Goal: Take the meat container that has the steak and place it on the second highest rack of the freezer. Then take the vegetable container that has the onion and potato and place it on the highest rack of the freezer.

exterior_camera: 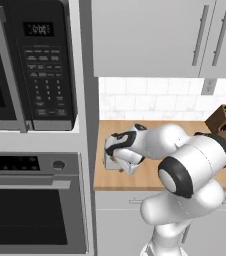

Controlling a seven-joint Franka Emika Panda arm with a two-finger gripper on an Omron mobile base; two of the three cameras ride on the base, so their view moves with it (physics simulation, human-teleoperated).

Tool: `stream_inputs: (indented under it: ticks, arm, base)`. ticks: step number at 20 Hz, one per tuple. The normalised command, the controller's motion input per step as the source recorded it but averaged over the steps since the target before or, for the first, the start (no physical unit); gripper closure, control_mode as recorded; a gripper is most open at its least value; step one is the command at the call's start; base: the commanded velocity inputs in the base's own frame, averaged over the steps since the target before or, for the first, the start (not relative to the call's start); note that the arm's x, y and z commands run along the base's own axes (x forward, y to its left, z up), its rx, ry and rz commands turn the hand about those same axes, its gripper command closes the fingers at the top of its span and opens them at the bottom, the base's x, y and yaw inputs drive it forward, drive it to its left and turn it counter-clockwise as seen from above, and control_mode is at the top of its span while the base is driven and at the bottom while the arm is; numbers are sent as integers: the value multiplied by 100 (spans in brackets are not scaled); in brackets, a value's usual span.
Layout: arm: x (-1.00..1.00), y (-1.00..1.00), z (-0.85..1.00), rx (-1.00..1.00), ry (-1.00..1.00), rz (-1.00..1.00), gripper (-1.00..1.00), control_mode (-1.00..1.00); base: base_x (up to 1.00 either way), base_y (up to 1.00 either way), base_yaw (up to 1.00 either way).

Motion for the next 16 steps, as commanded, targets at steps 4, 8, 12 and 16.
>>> stream_inputs:
  ticks: [4,8,12,16]
  arm:
    - [0,0,-65,0,0,0,100,-100]
    - [0,-3,-65,0,2,0,100,-100]
    - [-12,-37,-34,0,5,0,100,-100]
    - [-11,-59,-33,0,4,0,100,-100]
  base:
    - [0,0,0]
    - [0,0,0]
    - [0,0,0]
    - [0,0,0]
